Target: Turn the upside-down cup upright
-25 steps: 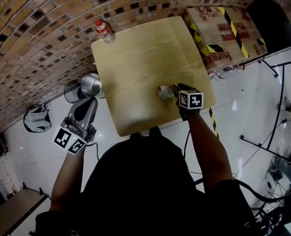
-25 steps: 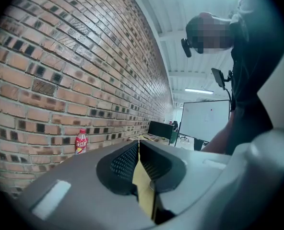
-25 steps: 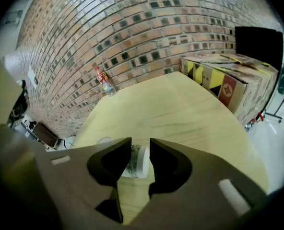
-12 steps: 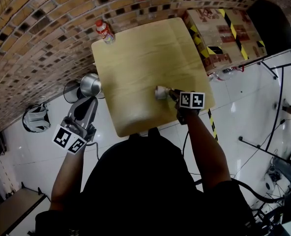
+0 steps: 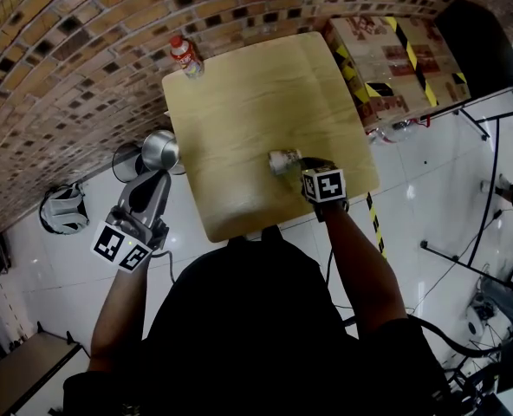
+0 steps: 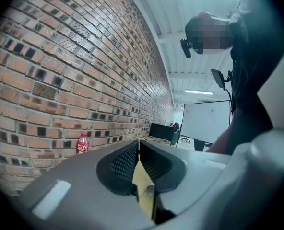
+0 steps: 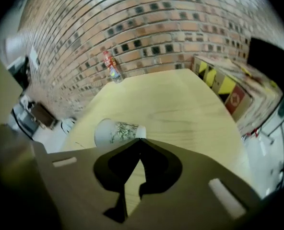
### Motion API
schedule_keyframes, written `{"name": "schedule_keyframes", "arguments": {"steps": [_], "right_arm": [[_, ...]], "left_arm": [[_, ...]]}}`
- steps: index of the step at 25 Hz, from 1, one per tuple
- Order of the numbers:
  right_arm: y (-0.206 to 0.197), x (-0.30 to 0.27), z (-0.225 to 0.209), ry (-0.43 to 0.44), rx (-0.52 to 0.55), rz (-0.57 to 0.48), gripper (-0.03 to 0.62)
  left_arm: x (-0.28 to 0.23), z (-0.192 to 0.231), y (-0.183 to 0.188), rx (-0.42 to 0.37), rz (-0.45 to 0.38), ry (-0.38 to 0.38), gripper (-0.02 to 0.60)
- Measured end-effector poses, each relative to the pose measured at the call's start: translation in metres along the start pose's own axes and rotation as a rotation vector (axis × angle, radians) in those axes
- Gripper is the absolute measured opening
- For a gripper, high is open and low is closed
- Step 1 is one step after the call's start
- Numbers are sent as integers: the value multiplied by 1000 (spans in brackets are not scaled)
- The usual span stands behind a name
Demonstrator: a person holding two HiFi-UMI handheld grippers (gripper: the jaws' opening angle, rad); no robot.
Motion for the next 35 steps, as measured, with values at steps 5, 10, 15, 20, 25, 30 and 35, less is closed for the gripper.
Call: {"name": "schedule_keyframes", "arguments": {"steps": [5, 10, 15, 20, 25, 30, 35], "right_arm": [[9, 3, 16, -2, 81, -82, 22], [25, -8, 12, 161, -50, -81, 229], [26, -34, -2, 300, -228, 26, 247], [24, -40, 7, 349, -242, 61, 236], [30, -26, 26, 175, -35, 36, 227], [30, -9, 51, -104, 269, -29, 184], [11, -11, 66, -192, 419, -22, 91]], "left_arm": [[3, 1, -1, 5, -3, 1, 9], [12, 4, -3, 10, -8, 19, 9], [23, 6, -2, 6, 0, 42, 9], [30, 12, 1, 7, -10, 73, 6], [24, 11, 2, 1, -10, 52, 6], [15, 4, -1, -28, 3, 0, 6], [14, 2, 0, -34, 0, -20, 6]]}}
Point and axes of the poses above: the fingertips, and each gripper's own axes: x backward along the fingers, z to its left, y out of its top, the point moved 8 cm from there along x, backward along the fingers, and after that the axes turned 4 degrees about x, right-handed, at the moved point
